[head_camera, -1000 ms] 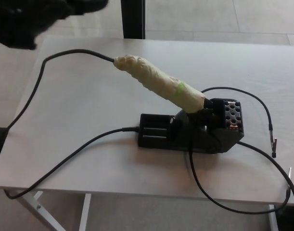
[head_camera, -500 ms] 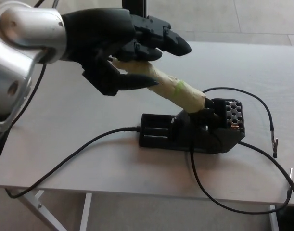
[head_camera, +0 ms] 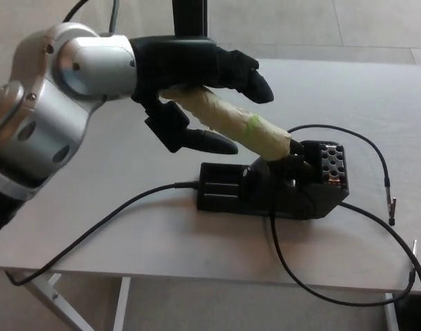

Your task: Use the left hand of the robot to grab the soldering gun kept on the middle of the table and pull it out of its base and keep it on the left side of the base

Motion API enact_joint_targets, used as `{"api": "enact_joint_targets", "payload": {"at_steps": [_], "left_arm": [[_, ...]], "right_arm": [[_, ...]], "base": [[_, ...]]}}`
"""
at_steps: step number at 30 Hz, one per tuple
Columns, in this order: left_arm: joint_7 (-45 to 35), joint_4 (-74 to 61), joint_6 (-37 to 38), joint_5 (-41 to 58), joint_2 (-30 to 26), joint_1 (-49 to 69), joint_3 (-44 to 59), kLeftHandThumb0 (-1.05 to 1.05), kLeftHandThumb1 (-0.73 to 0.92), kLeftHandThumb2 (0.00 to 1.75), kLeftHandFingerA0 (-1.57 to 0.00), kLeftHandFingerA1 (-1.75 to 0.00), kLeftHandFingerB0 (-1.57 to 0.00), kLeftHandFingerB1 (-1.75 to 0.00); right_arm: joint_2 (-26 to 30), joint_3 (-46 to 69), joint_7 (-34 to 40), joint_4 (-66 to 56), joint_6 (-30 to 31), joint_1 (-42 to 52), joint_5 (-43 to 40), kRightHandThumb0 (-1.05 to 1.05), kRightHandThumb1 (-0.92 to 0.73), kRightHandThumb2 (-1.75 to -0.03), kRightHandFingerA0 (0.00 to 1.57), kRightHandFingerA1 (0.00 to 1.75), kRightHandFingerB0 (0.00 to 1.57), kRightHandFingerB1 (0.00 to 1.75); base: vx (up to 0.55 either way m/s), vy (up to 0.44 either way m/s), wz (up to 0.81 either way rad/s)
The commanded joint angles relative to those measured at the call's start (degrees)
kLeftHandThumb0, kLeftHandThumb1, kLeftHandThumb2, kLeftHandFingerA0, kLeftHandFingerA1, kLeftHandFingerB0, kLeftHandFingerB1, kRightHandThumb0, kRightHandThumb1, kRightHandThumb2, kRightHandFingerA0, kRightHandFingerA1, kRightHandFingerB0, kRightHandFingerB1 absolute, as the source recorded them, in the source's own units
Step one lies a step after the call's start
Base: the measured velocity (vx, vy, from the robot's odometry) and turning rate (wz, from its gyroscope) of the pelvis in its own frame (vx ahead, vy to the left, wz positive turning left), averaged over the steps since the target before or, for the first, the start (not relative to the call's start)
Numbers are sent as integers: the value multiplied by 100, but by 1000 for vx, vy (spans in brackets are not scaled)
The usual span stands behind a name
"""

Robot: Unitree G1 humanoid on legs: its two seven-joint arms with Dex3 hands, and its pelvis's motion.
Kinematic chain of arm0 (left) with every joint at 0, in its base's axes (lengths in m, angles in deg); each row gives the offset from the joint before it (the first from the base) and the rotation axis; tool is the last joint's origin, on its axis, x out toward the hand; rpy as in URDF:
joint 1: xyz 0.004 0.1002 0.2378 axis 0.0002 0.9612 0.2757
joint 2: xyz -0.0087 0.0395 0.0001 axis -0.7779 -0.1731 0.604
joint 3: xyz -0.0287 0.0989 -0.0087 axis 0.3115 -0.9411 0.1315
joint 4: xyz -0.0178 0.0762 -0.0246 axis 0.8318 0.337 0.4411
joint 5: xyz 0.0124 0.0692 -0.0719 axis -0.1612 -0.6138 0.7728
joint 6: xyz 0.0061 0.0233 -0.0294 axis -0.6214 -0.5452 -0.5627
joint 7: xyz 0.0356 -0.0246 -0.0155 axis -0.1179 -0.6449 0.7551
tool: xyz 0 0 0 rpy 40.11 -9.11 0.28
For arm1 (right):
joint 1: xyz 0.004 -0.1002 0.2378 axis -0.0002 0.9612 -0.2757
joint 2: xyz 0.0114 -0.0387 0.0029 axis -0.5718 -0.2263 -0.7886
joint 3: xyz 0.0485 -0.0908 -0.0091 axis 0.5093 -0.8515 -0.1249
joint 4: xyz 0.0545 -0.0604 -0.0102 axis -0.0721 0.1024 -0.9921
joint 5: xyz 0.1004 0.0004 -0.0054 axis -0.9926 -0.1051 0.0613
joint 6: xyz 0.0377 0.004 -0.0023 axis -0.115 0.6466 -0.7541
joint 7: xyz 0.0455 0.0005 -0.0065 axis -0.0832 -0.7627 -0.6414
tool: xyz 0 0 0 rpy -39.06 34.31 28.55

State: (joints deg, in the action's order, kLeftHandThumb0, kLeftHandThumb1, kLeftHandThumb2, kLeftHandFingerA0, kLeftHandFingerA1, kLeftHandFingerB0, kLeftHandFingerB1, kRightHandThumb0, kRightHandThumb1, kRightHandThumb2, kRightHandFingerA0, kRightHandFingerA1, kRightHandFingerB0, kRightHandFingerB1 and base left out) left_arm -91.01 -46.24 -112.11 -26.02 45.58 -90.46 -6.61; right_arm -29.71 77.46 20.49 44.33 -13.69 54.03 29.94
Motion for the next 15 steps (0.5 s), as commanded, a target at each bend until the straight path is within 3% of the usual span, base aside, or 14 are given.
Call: {"api": "enact_joint_targets", "payload": {"at_steps": [1, 3, 4, 5, 6, 7, 10, 11, 12, 13, 14, 15], "left_arm": [[2470, 726, 3112, -3969, -679, -518, -1798, -79, 71, 61, -2, -44, -19, -39], [2649, 730, 3112, -4228, -713, -565, -1950, -79, 71, 61, -2, -44, -19, -39], [2787, 721, 3063, -4498, -752, -587, -2110, -80, 58, 100, 0, -33, -11, -43], [2978, 783, 2872, -4865, -698, -605, -2380, -86, 60, 95, 0, -21, 0, -14], [3136, 847, 2657, -5177, -626, -602, -2623, -86, 60, 95, 0, -21, 0, -14], [3242, 879, 2555, -5286, -593, -584, -2726, -79, 57, 79, 0, 0, -6, -3], [3402, 946, 2452, -5333, -528, -592, -2829, -71, 59, 79, 0, 0, 0, -7], [3467, 976, 2423, -5368, -513, -608, -2868, -78, 48, 84, 0, -22, 0, -7], [3661, 1045, 2378, -5459, -503, -617, -2931, -58, 62, 67, 0, -26, -1, -20], [4089, 1171, 2244, -5693, -495, -618, -3062, -59, 40, 87, 0, -51, 0, -31], [4159, 1190, 2179, -5793, -504, -626, -3125, -62, 52, 81, -2, -56, 0, -18], [4232, 1215, 2114, -5910, -520, -646, -3204, -58, 60, 58, -16, -58, 0, -28]], "right_arm": [[183, -49, 26, -72, -121, -94, -43, -105, -49, -87, 79, 143, 5, 159], [185, -57, 26, -66, -127, -108, -34, -105, -49, -87, 79, 143, 5, 159], [179, -65, 26, -83, -106, -121, -31, -105, -48, -88, 80, 144, 5, 159], [170, -55, 18, -99, -100, -123, -44, -105, -47, -89, 77, 144, 7, 158], [160, -46, 8, -113, -105, -121, -58, -105, -47, -89, 77, 144, 7, 158], [145, -38, 15, -111, -106, -130, -68, -105, -42, -97, 79, 144, 10, 162], [134, -4, 14, -79, -121, -157, -100, -105, -42, -97, 77, 146, 10, 161], [139, -16, 12, -90, -146, -149, -86, -105, -47, -90, 77, 152, 16, 157], [142, -27, 12, -102, -157, -139, -74, -105, -43, -96, 79, 143, 11, 160], [141, -33, 27, -105, -169, -134, -64, -105, -46, -90, 83, 145, 12, 155], [138, -40, 46, -101, -179, -136, -53, -105, -43, -98, 82, 141, 12, 159], [135, -43, 64, -95, -181, -140, -47, -105, -45, -96, 81, 143, 14, 156]], "base": [[0, 0, 0], [0, 0, 0], [0, 0, 0], [0, 0, 0], [0, 0, 0], [0, 0, 0], [0, 0, 0], [0, 0, 0], [0, 0, 0], [0, 0, 0], [0, 0, 0], [0, 0, 0]]}}
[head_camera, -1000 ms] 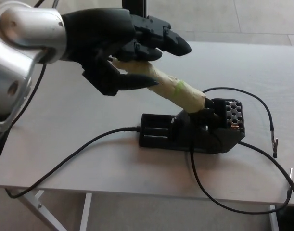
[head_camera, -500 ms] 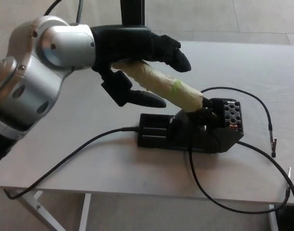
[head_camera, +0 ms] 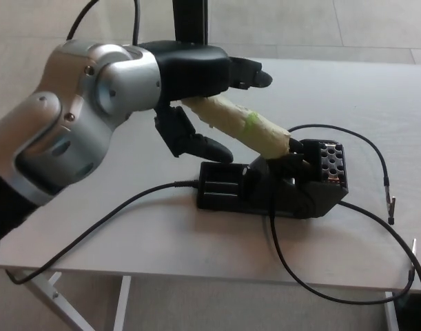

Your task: Use the left hand of the robot to grab the soldering gun kept on the middle of the table and pull it out of its base and keep it on the left side of the base

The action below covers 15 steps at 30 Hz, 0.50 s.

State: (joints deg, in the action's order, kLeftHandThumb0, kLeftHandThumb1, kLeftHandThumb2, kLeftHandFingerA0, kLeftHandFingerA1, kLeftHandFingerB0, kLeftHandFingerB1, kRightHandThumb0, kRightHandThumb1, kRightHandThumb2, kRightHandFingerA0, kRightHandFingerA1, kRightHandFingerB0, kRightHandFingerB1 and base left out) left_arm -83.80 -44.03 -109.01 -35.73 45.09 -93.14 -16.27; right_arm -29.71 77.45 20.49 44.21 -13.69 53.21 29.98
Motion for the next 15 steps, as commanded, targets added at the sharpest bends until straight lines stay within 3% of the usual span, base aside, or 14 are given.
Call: {"api": "enact_joint_targets", "payload": {"at_steps": [1, 3, 4, 5, 6, 8, 9, 10, 13, 14, 15], "left_arm": [[3788, 1078, 1740, -5090, -477, -401, -2330, -54, 57, 59, -42, -64, -4, -31], [4103, 1182, 1685, -5201, -475, -434, -2422, -54, 57, 59, -42, -64, -4, -31], [4256, 1247, 1677, -5252, -472, -465, -2484, -56, 45, 82, -53, -73, -2, -38], [4802, 1413, 1584, -5525, -491, -535, -2657, -56, 58, 58, -79, -87, -12, -41], [4976, 1461, 1593, -5533, -493, -543, -2682, -57, 43, 79, -90, -93, -16, -48], [5159, 1514, 1614, -5496, -492, -549, -2704, -57, 43, 79, -90, -93, -16, -48], [5351, 1566, 1756, -5301, -465, -528, -2638, -47, 43, 81, -104, -115, -29, -52], [5426, 1585, 1912, -5165, -455, -543, -2599, -38, 55, 58, -103, -141, -44, -45], [5498, 1577, 1934, -5131, -492, -551, -2626, -39, 56, 56, -107, -145, -57, -47], [5505, 1584, 1994, -4992, -466, -505, -2583, -43, 59, 58, -100, -142, -78, -62], [5525, 1590, 2079, -4821, -437, -437, -2514, -42, 59, 58, -98, -147, -84, -71]], "right_arm": [[140, -26, 71, -88, -166, -66, -65, -105, -44, -98, 82, 145, 15, 156], [149, -7, 71, -97, -151, -75, -83, -105, -44, -98, 82, 145, 15, 156], [155, -9, 81, -84, -144, -79, -78, -105, -44, -99, 85, 148, 21, 155], [146, -12, 114, -90, -171, -71, -69, -105, -42, -103, 87, 143, 15, 156], [141, -6, 111, -88, -167, -73, -76, -105, -41, -105, 90, 143, 16, 157], [134, 3, 100, -82, -156, -77, -88, -105, -41, -105, 90, 143, 16, 157], [132, 16, 120, -77, -141, -87, -99, -105, -40, -108, 98, 138, 15, 157], [128, 16, 147, -80, -172, -81, -92, -104, -38, -112, 97, 136, 16, 158], [113, -1, 178, -109, -181, -90, -75, -102, -37, -114, 101, 132, 16, 156], [109, 13, 186, -114, -184, -90, -88, -105, -40, -129, 108, 125, 33, 113], [104, 43, 194, -111, -171, -101, -119, -105, -39, -129, 110, 123, 35, 115]], "base": [[0, 0, 0], [0, 0, 0], [0, 0, 0], [0, 0, 0], [0, 0, 0], [0, 0, 0], [0, 0, 0], [0, 0, 0], [0, 0, 0], [0, 0, 0], [0, 0, 0]]}}
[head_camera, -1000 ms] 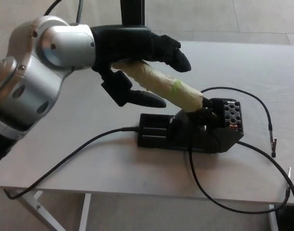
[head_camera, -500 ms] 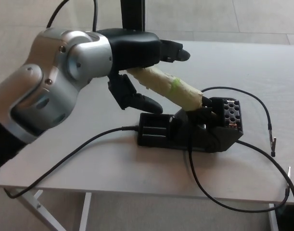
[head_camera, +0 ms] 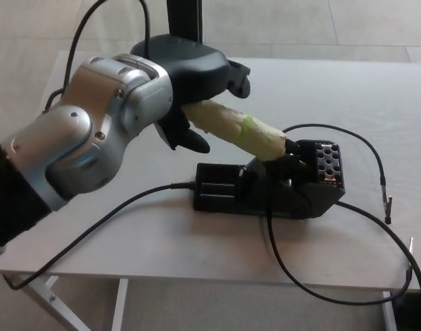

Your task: Use the left hand of the robot to grab the soldering gun kept on the middle of the table and pull it out of its base and keep it on the left side of the base

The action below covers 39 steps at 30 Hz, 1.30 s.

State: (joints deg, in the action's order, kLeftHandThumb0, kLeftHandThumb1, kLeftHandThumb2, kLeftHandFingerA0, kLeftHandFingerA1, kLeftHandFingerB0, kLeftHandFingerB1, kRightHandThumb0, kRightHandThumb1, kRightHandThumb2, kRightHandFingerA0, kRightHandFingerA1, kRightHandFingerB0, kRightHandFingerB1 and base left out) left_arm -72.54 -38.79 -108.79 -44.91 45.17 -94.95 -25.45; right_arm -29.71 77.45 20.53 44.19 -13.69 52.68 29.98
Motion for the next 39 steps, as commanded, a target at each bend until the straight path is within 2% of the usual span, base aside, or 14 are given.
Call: {"api": "enact_joint_targets", "payload": {"at_steps": [1, 9, 10, 13, 14, 16, 17, 22, 30, 31, 33, 34, 35, 39], "left_arm": [[4542, 1102, 2102, -3804, -424, -216, -1563, -41, 56, 57, -100, -147, -90, -74], [5567, 1361, 2416, -3242, -245, -27, -1283, -39, 54, 65, -97, -167, -90, -117], [5354, 1354, 2653, -2850, -195, 92, -1087, -33, 54, 77, -95, -175, -81, -143], [5255, 1327, 2644, -2702, -173, 228, -1031, -37, 55, 77, -99, -175, -85, -143], [5320, 1349, 2642, -2729, -176, 237, -1051, -36, 53, 77, -100, -175, -87, -142], [5446, 1388, 2630, -2788, -188, 245, -1102, -37, 54, 76, -101, -174, -89, -134], [5446, 1373, 2609, -2825, -221, 250, -1126, -37, 56, 75, -100, -171, -91, -125], [4933, 1187, 2540, -2543, -268, 362, -981, -38, 58, 72, -99, -169, -89, -113], [4397, 1224, 2506, -1891, -105, 593, -552, -29, 56, 74, -99, -175, -84, -114], [3960, 1008, 2356, -1691, -165, 607, -371, -30, 58, 76, -100, -168, -86, -89], [3736, 929, 2396, -1572, -208, 625, -241, -30, 58, 76, -100, -168, -86, -89], [3816, 939, 2451, -1598, -235, 635, -178, -27, 53, 75, -100, -166, -89, -83], [3713, 897, 2482, -1498, -319, 659, -49, -27, 52, 73, -100, -167, -87, -78], [3581, 869, 2622, -1523, -444, 701, 184, -25, 52, 74, -104, -170, -88, -72]], "right_arm": [[98, 79, 206, -94, -138, -70, -155, -105, -38, -129, 117, 122, 37, 117], [62, 142, 230, -62, -248, -89, -209, -105, -36, -129, 132, 119, 36, 117], [53, 152, 233, -80, -288, -77, -217, -105, -36, -129, 133, 118, 39, 119], [43, 183, 254, -103, -312, -58, -244, -99, -37, -127, 124, 117, 42, 116], [39, 190, 264, -106, -325, -55, -249, -102, -39, -113, 121, 114, 31, 152], [34, 201, 277, -100, -354, -50, -255, -105, -39, -110, 121, 112, 31, 156], [35, 201, 285, -69, -369, -58, -250, -105, -47, -131, 118, 113, 48, 121], [41, 191, 261, -74, -399, -44, -239, -102, -48, -111, 123, 110, 35, 152], [55, 162, 287, -51, -357, -56, -203, -105, -54, -106, 129, 106, 36, 150], [68, 118, 315, -68, -360, -51, -152, -99, -56, -133, 135, 103, 50, 116], [73, 113, 308, -62, -364, -52, -147, -99, -56, -133, 135, 103, 50, 116], [82, 79, 366, -74, -305, -64, -108, -103, -69, -110, 142, 95, 36, 146], [76, 79, 432, -62, -292, -81, -100, -101, -69, -140, 141, 107, 59, 120], [67, 105, 458, -8, -272, -77, -129, -105, -73, -140, 137, 101, 63, 122]], "base": [[0, 0, 0], [0, 0, 0], [0, 0, 0], [0, 0, 0], [0, 0, 0], [0, 0, 0], [0, 0, 0], [0, 0, 0], [0, 0, 0], [0, 0, 0], [0, 0, 0], [0, 0, 0], [0, 0, 0], [0, 0, 0]]}}
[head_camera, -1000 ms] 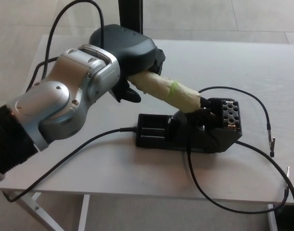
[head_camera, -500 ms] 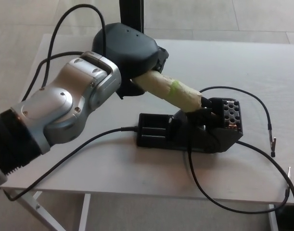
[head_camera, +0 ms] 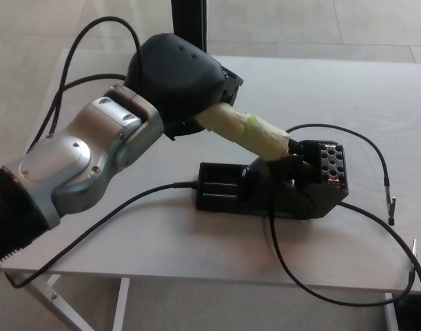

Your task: Use the left hand of the robot to grab the soldering gun kept on the middle of the table and pull it out of its base and keep it on the left side of the base

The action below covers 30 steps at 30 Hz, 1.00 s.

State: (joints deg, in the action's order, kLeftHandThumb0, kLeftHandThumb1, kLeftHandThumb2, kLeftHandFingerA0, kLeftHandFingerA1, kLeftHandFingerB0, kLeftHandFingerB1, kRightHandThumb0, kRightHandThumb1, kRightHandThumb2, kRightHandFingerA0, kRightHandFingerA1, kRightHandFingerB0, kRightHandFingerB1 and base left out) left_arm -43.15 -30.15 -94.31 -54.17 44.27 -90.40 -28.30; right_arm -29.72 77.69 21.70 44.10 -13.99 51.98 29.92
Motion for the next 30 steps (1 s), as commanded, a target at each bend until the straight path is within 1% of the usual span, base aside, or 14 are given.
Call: {"api": "enact_joint_targets", "payload": {"at_steps": [1, 4, 9, 10, 11, 18, 20, 21, 22, 25, 26, 27, 28, 30], "left_arm": [[576, 31, 1311, -545, -455, 218, 553, -20, 47, 89, -106, -172, -89, -80], [454, -15, 1388, -605, -575, 220, 723, -18, 42, 99, -106, -175, -87, -115], [440, 61, 1673, -751, -894, 141, 1019, -20, 39, 96, -107, -175, -89, -130], [497, 87, 1757, -747, -945, 153, 1136, -26, 33, 102, -136, -144, -100, -112], [280, 68, 1827, -569, -1063, 149, 1298, -20, 43, 111, -105, -172, -91, -92], [56, 185, 2048, -488, -1243, 333, 1832, -25, 50, 106, -103, -175, -83, -134], [-14, 91, 2105, -517, -1369, 510, 2026, -22, 48, 104, -103, -175, -84, -132], [-69, 71, 2106, -513, -1362, 555, 2088, -22, 51, 100, -102, -175, -82, -132], [-131, 30, 2090, -531, -1371, 641, 2178, -24, 52, 100, -102, -175, -83, -128], [-152, -7, 2122, -548, -1375, 919, 2373, -21, 53, 104, -99, -175, -84, -122], [42, -36, 2042, -542, -1343, 1273, 2500, -18, 51, 105, -102, -175, -86, -113], [88, -30, 2055, -534, -1299, 1399, 2581, -18, 49, 108, -102, -175, -82, -132], [80, -72, 2006, -448, -1219, 1621, 2712, -19, 52, 107, -100, -175, -80, -140], [-9, -203, 1817, -380, -1089, 1993, 2891, -19, 53, 107, -97, -175, -77, -147]], "right_arm": [[56, 93, 339, 9, -263, 7, -135, -105, -74, -140, 141, 101, 65, 124], [60, 96, 292, -24, -280, 41, -143, -105, -77, -146, 150, 105, 67, 125], [45, 139, 277, -43, -326, 63, -168, -105, -92, -102, 153, 88, 62, 146], [41, 158, 257, -61, -332, 75, -185, -105, -92, -102, 153, 88, 63, 146], [50, 157, 295, -69, -278, 60, -179, -105, -92, -103, 156, 87, 67, 145], [54, 194, 277, -7, -316, 87, -202, -105, -92, -101, 157, 86, 70, 141], [41, 182, 342, 2, -250, 61, -190, -105, -92, -102, 157, 88, 74, 138], [41, 177, 344, -15, -238, 63, -190, -105, -76, -145, 152, 99, 66, 119], [38, 174, 346, -47, -220, 70, -198, -105, -92, -100, 157, 86, 71, 142], [26, 191, 322, -41, -222, 76, -242, -105, -92, -99, 156, 86, 70, 142], [23, 179, 335, -34, -189, 57, -241, -105, -75, -144, 148, 103, 69, 121], [21, 173, 343, -27, -184, 52, -244, -105, -92, -99, 151, 88, 69, 139], [22, 164, 359, -7, -180, 44, -243, -105, -75, -142, 148, 101, 70, 120], [30, 150, 364, 3, -169, 42, -246, -105, -74, -142, 149, 101, 70, 120]], "base": [[0, 0, 0], [0, 0, 0], [0, 0, 0], [0, 0, 0], [0, 0, 0], [0, 0, 0], [0, 0, 0], [0, 0, 0], [0, 0, 0], [0, 0, 0], [0, 0, 0], [0, 0, 0], [0, 0, 0], [0, 0, 0]]}}
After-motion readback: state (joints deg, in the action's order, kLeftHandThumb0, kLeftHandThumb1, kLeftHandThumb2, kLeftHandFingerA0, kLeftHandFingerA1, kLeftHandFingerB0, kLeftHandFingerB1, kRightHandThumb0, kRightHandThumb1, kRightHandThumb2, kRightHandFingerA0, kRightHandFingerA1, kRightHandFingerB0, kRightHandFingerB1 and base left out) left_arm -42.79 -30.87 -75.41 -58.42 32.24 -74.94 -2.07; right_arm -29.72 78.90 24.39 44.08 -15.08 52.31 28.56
